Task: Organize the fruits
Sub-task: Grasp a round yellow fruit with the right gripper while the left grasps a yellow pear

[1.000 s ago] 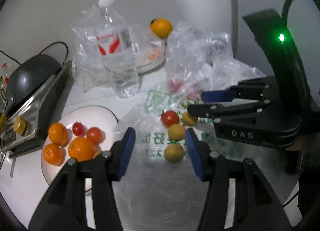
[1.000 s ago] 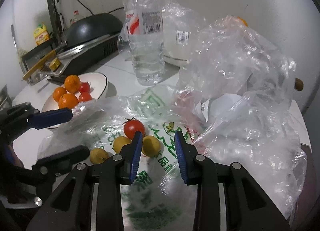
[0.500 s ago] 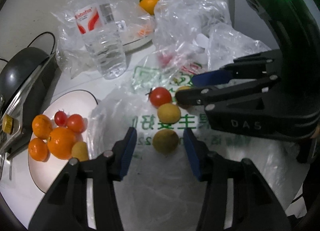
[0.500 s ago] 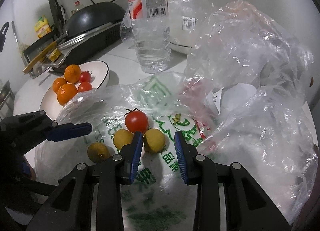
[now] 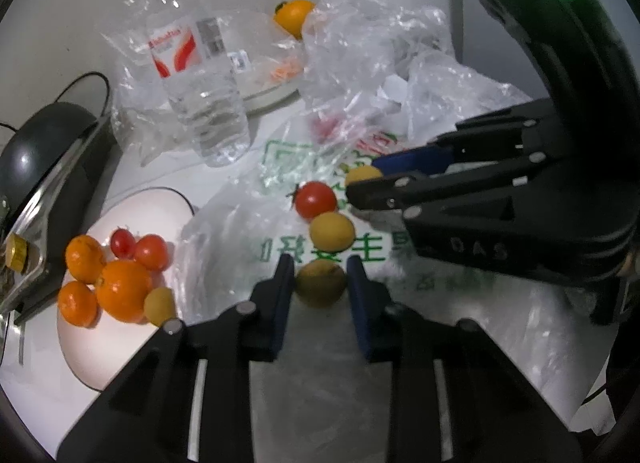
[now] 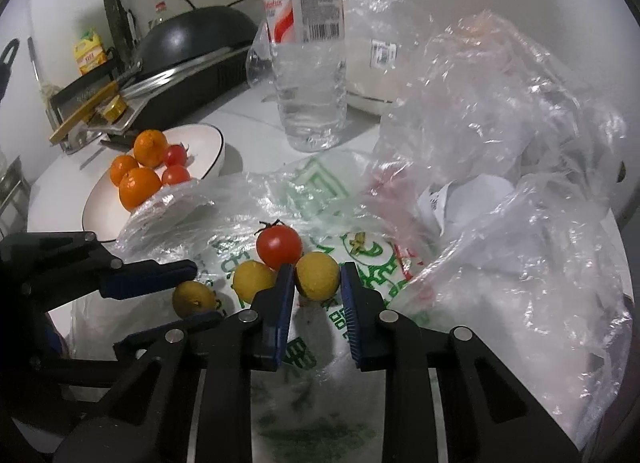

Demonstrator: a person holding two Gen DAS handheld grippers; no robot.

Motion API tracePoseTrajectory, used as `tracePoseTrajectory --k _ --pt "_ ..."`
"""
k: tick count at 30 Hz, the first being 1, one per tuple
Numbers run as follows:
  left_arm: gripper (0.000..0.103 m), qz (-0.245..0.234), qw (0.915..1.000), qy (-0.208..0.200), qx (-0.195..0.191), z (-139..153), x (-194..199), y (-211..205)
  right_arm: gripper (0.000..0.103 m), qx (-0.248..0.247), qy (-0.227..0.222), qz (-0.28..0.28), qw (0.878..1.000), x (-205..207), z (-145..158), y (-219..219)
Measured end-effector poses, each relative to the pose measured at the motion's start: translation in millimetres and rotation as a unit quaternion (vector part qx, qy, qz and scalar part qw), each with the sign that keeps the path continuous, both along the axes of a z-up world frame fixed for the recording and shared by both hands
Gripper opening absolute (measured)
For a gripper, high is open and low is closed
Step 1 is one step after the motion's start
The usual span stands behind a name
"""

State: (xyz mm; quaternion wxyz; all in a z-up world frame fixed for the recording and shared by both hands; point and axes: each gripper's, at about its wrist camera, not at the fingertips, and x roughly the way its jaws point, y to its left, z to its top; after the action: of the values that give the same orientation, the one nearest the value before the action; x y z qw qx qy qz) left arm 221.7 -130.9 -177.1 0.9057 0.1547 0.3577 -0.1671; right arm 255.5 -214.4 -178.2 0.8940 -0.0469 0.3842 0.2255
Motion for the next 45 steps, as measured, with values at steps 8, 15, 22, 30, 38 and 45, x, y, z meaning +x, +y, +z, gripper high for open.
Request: tracePoseTrajectory --k 8,15,22,30,38,45 --pt "0.028 0.006 0.9992 -0.018 -0.034 18.7 -12.6 10.1 0.026 0.031 -0.048 -0.032 0.998 -12.2 13.0 -16.7" --pt "0.028 0.042 0.9918 -0.066 -0.101 39.2 -32.3 32.0 0.026 0.038 -0.106 -0.077 0.991 -28.1 25.0 -28.9" --pt "0.028 0.066 0.9850 -0.122 -0.103 49.1 -49.7 46.0 0.026 0.026 -0.141 -0.083 0.986 -36.6 30.8 -22.3" --pt "0.028 0.088 0.9802 -0.143 -0.104 57.1 -56.7 71.7 0.026 0.006 -0.160 -0.077 0.984 -42.5 33.1 -13.1" --pt "0.028 0.097 0.9761 -0.154 -0.118 63.1 -66.9 95.8 0.026 0.003 -0.173 -0.089 0.981 -45.6 34.9 -12.1" --pt "0.028 0.080 0.9758 -0.150 -0.138 66.9 -70.1 106.3 0.026 -0.005 -0.172 -0.089 0.981 -44.7 34.8 -10.6"
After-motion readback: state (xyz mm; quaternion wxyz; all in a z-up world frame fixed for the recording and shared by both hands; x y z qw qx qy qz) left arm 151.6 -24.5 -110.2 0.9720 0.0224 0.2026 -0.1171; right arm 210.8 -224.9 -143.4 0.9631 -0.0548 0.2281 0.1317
